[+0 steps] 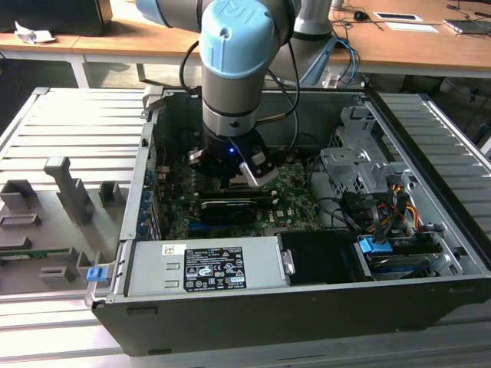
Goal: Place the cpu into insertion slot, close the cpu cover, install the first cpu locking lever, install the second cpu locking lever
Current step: 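Install the second cpu locking lever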
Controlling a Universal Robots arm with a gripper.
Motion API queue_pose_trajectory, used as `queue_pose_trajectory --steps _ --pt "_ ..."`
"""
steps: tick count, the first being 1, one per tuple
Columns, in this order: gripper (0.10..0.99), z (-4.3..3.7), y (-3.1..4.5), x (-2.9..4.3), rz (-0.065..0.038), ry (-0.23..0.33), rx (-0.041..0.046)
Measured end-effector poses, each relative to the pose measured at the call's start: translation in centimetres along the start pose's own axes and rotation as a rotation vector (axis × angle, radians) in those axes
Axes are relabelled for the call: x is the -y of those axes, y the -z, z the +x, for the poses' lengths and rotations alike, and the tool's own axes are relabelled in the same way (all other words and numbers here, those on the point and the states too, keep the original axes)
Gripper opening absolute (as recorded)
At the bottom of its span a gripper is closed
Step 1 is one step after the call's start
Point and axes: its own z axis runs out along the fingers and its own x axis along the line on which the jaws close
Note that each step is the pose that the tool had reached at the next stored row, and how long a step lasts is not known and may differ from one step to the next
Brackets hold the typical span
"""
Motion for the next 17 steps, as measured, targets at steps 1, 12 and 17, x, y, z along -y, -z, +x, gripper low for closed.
queue_pose_trajectory --steps 1,12,17 --pt "0.106 0.03 0.01 0.05 -0.001 0.000 0.0001" --pt "0.106 0.54 0.22 1.23 -0.031 -0.001 0.0024" --pt "0.106 0.97 -0.35 1.34 -0.042 -0.001 0.0030"
